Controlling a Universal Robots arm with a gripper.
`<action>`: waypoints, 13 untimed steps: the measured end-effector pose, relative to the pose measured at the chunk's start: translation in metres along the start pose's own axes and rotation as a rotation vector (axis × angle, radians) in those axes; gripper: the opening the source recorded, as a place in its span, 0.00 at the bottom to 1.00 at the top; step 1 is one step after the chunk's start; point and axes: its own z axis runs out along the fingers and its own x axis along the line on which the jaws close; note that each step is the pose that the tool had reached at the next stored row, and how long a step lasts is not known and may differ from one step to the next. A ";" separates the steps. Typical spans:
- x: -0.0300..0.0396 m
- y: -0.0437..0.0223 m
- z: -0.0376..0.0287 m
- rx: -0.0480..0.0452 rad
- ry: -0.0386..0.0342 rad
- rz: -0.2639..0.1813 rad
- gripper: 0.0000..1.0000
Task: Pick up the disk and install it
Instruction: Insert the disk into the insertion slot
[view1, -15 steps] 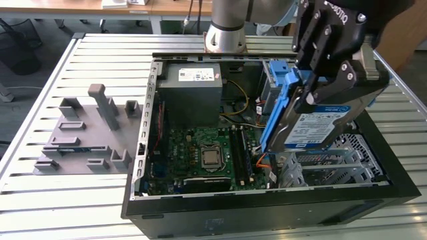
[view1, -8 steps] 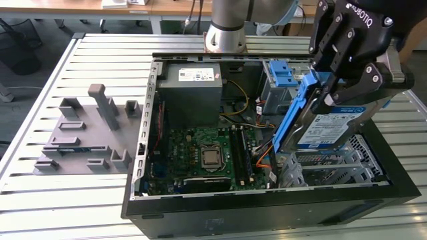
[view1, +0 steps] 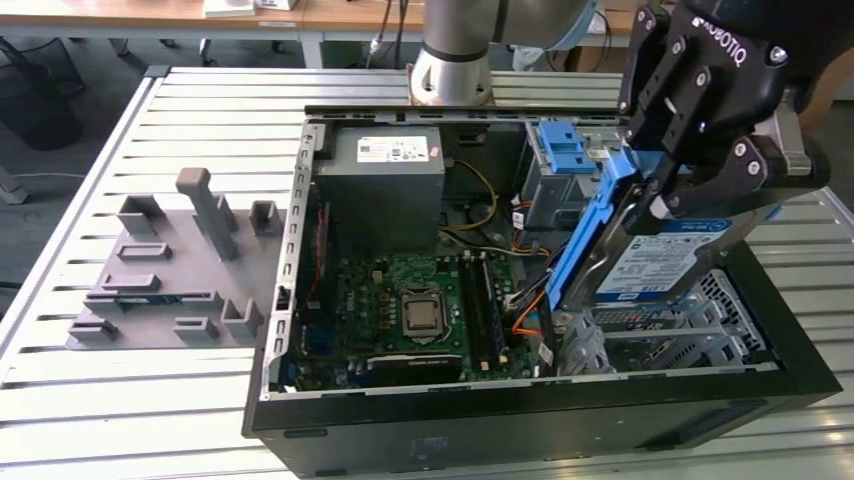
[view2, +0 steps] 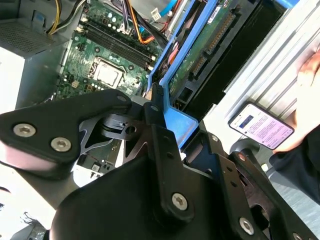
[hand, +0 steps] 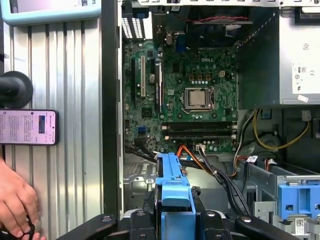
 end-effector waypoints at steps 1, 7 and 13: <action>0.0002 -0.0019 0.0003 0.0000 0.0000 0.000 0.36; 0.0004 -0.0176 0.0021 -0.0013 0.0001 0.000 0.36; 0.0001 -0.0285 0.0039 -0.0017 -0.0001 0.000 0.36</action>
